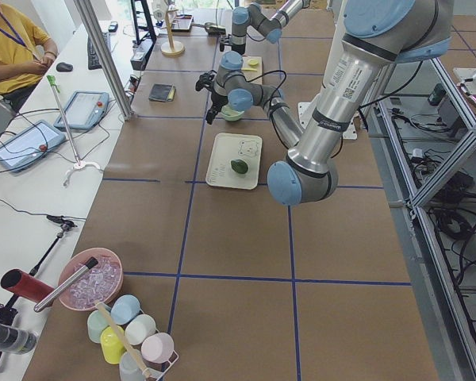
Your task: Put spoon and bun in bowl
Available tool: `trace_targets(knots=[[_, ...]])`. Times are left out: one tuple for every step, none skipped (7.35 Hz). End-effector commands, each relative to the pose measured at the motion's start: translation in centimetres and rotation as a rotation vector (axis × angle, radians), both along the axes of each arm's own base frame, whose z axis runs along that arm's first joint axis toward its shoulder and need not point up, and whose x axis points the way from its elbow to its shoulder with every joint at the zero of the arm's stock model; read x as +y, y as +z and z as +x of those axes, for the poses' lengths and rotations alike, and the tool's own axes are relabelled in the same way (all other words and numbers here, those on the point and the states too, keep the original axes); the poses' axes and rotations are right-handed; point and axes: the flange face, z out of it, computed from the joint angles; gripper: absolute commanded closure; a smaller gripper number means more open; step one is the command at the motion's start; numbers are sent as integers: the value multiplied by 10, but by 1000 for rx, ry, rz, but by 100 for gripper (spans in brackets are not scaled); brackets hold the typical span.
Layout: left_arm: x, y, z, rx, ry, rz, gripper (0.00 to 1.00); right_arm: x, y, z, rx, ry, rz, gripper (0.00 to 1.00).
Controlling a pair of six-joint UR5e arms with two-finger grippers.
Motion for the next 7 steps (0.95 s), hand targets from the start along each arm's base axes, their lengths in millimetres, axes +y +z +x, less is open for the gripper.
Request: trace_targets(knots=[[-1, 0, -1, 0, -3, -1, 12, 4, -21, 8, -11, 2, 6, 100], [-2, -1, -7, 2, -8, 6, 12, -1, -58, 1, -28, 3, 21, 100], [11, 15, -24, -5, -4, 5, 12, -11, -105, -13, -35, 24, 7, 100], [19, 25, -44, -10, -7, 15, 12, -15, -147, -34, -70, 79, -37, 100], [14, 31, -57, -26, -8, 38, 12, -25, -186, -56, -115, 129, -74, 100], [13, 44, -64, -44, -6, 38, 12, -37, -222, -81, -145, 178, -121, 100], [12, 44, -64, -45, -6, 37, 12, -36, -236, -103, -151, 184, -141, 100]])
